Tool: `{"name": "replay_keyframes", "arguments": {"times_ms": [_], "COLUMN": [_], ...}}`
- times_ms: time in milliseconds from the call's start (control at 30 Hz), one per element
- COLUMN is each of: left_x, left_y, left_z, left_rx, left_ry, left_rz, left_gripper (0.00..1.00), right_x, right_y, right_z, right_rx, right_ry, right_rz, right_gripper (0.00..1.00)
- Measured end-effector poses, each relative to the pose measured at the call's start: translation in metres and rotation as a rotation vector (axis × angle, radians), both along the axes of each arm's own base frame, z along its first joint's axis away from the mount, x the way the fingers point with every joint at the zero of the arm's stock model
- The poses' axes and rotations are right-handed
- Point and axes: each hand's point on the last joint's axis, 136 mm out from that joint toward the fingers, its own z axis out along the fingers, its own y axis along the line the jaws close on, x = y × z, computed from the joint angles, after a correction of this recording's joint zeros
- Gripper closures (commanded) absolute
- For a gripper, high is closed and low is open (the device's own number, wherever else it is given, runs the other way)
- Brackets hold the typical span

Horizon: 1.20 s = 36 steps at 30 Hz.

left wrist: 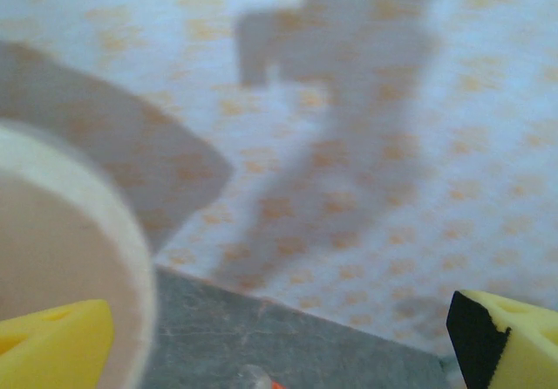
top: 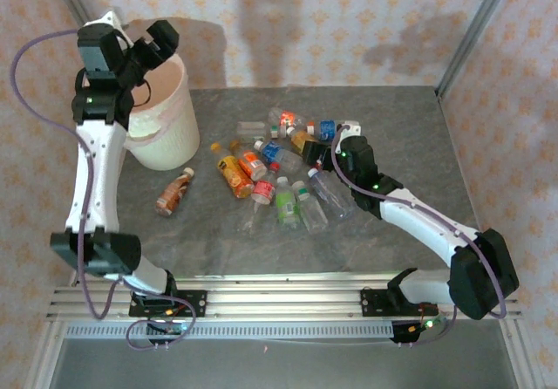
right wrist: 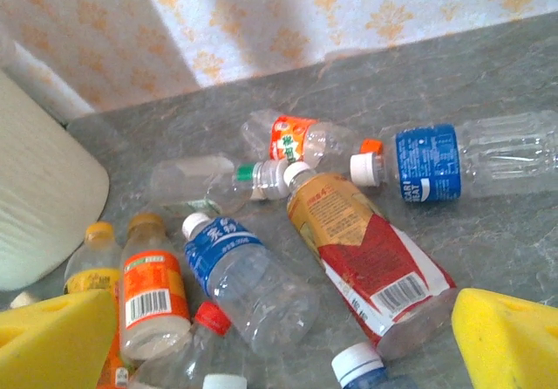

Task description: Put the plastic bottles in the bin

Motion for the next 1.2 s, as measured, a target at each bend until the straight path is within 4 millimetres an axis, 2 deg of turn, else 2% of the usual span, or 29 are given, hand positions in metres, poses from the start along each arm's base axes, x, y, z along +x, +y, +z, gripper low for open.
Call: {"name": "replay_keyframes", "arguments": {"times_ms": [67, 133, 167, 233, 333, 433, 533, 600, 700, 800, 867, 967, 1067, 1200], "left_x": [-0.029, -0.061, -0.076, -0.100, -0.128, -0.148, -0.163, -0.173, -0.183, -0.183, -0.179, -0.173, -0.168, -0.164], "left_y": [-0.031, -0.056, -0.061, -0.056, -0.037, -0.024, -0.012, -0.001, 0.014, 0.027, 0.036, 0.049, 0.061, 0.077], "left_z": [0.012, 0.012, 0.007, -0.007, -0.042, -0.087, -0.142, -0.188, -0.248, -0.296, -0.321, -0.344, -0.354, -0.372], "left_rx": [0.061, 0.113, 0.133, 0.157, 0.186, 0.212, 0.220, 0.233, 0.278, 0.286, 0.285, 0.336, 0.387, 0.352], "left_ry": [-0.031, -0.041, -0.032, 0.002, 0.091, 0.212, 0.343, 0.460, 0.628, 0.796, 0.895, 0.982, 1.000, 0.982], "left_rz": [-0.057, -0.103, -0.109, -0.083, -0.010, 0.037, 0.092, 0.148, 0.224, 0.286, 0.322, 0.378, 0.399, 0.396], "left_gripper": [0.00, 0.00, 0.00, 0.00, 0.00, 0.00, 0.00, 0.00, 0.00, 0.00, 0.00, 0.00, 0.00, 0.00], "right_x": [0.002, 0.004, 0.005, 0.006, 0.006, 0.006, 0.005, 0.005, 0.004, 0.002, 0.002, 0.001, -0.002, -0.009], "right_y": [-0.003, -0.006, -0.008, -0.011, -0.016, -0.022, -0.029, -0.034, -0.041, -0.045, -0.046, -0.048, -0.053, -0.061], "right_z": [0.001, 0.001, 0.001, 0.001, 0.004, 0.007, 0.008, 0.006, 0.001, -0.004, -0.004, 0.000, 0.003, 0.007], "right_rx": [0.013, 0.021, 0.023, 0.026, 0.026, 0.027, 0.022, 0.016, 0.013, 0.011, 0.014, 0.021, 0.024, 0.028], "right_ry": [-0.018, -0.033, -0.040, -0.050, -0.068, -0.089, -0.100, -0.103, -0.097, -0.090, -0.090, -0.099, -0.111, -0.129], "right_rz": [-0.027, -0.048, -0.059, -0.077, -0.102, -0.133, -0.165, -0.190, -0.223, -0.244, -0.250, -0.257, -0.270, -0.293], "right_gripper": [0.01, 0.01, 0.01, 0.01, 0.01, 0.01, 0.01, 0.01, 0.01, 0.01, 0.01, 0.01, 0.01, 0.01]}}
